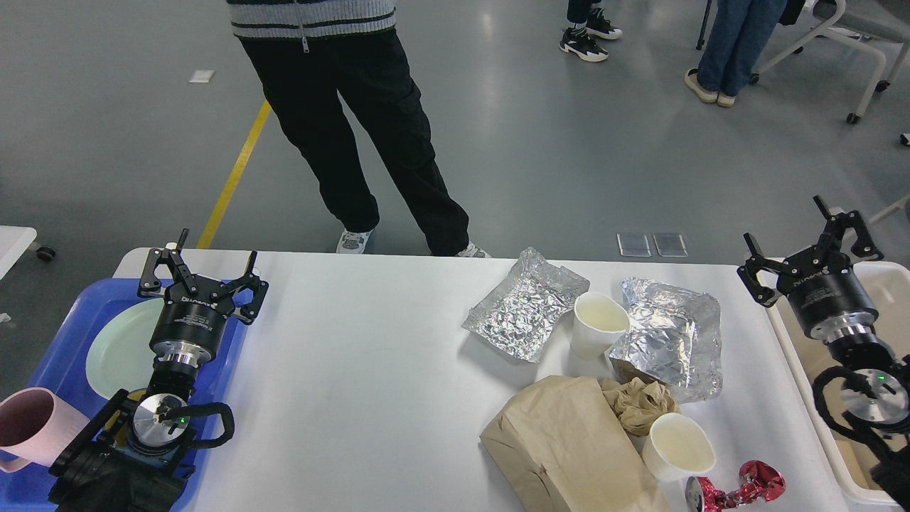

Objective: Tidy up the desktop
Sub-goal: 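Swing the right gripper over the table down to the brown paper bag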

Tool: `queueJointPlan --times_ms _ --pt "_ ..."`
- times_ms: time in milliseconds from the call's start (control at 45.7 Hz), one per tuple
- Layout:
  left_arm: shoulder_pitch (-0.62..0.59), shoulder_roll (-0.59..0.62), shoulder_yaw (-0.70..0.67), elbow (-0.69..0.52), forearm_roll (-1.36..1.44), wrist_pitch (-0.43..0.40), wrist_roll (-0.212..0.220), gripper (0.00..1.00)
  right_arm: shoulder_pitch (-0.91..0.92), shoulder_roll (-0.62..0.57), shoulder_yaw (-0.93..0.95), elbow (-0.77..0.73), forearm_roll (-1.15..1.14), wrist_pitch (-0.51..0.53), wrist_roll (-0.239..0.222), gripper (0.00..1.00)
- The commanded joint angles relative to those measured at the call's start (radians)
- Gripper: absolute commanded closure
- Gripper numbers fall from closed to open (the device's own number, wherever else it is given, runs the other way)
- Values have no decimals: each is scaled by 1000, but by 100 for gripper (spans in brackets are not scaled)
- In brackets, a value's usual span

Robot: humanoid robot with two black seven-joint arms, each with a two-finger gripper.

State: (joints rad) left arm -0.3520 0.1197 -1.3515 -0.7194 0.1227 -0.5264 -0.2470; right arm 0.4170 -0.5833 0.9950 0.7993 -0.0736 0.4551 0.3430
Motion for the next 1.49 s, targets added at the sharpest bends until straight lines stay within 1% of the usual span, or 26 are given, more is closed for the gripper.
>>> queueJointPlan --times_ms 0,109,197,328,416,460,504,569,635,657,701,745,788,810,854,964,985,1029,1073,1182,1314,1380,1467 --pt "-1 0 0 0 0 0 0 4 169 -96 -289 -14 0 25 -1 0" --pt "-1 0 0 0 0 0 0 4 388 -200 -631 -14 0 31 -1 0" --pt "-1 0 0 0 0 0 0 4 581 -225 -957 -12 0 30 -1 0" --pt "-1 0 0 0 0 -1 0 4 900 -195 -1424 -12 0 27 -2 0" --pt "1 0 0 0 0 0 0 4 1077 -116 -1702 3 0 34 -2 0" --pt "-1 0 0 0 0 0 0 4 1153 -73 -1811 20 1 48 -2 0" --pt "1 0 0 0 0 0 0 4 1221 -35 -1898 49 11 83 -2 0" --pt "1 0 0 0 0 0 0 4 1322 14 -2016 75 14 170 -4 0" --pt "-1 0 0 0 0 0 0 4 1423 81 -2133 84 14 293 -5 0" --pt "-1 0 0 0 0 -1 0 4 1492 144 -2195 96 8 397 -13 0" --pt "-1 0 0 0 0 0 0 4 1537 186 -2221 121 8 454 -18 0" --pt "-1 0 0 0 0 -1 0 4 1575 218 -2236 156 6 484 -28 0" --pt "-2 0 2 0 0 0 0 4 1623 234 -2239 195 6 505 -59 0" --pt "-2 0 2 0 0 0 0 4 1649 237 -2236 222 6 505 -85 0" --pt "-2 0 2 0 0 -1 0 4 1697 241 -2231 285 8 505 -157 0" --pt "-2 0 2 0 0 0 0 4 1830 246 -2216 461 12 493 -372 0" --pt "-2 0 2 0 0 -1 0 4 1858 247 -2213 495 14 493 -407 0" --pt "-2 0 2 0 0 -1 0 4 1910 252 -2207 550 17 494 -455 0" --pt "-4 0 2 0 0 0 0 4 1953 260 -2205 599 20 493 -473 0" --pt "-4 0 2 1 0 -1 0 4 2060 296 -2201 727 23 493 -475 0" --pt "-4 0 2 0 0 -1 0 4 2200 275 -2156 866 23 487 -483 0" --pt "-4 0 2 0 0 -1 0 4 2226 275 -2150 903 31 468 -483 0" --pt "-4 0 2 0 2 -1 0 4 2222 275 -2152 911 75 433 -484 0"
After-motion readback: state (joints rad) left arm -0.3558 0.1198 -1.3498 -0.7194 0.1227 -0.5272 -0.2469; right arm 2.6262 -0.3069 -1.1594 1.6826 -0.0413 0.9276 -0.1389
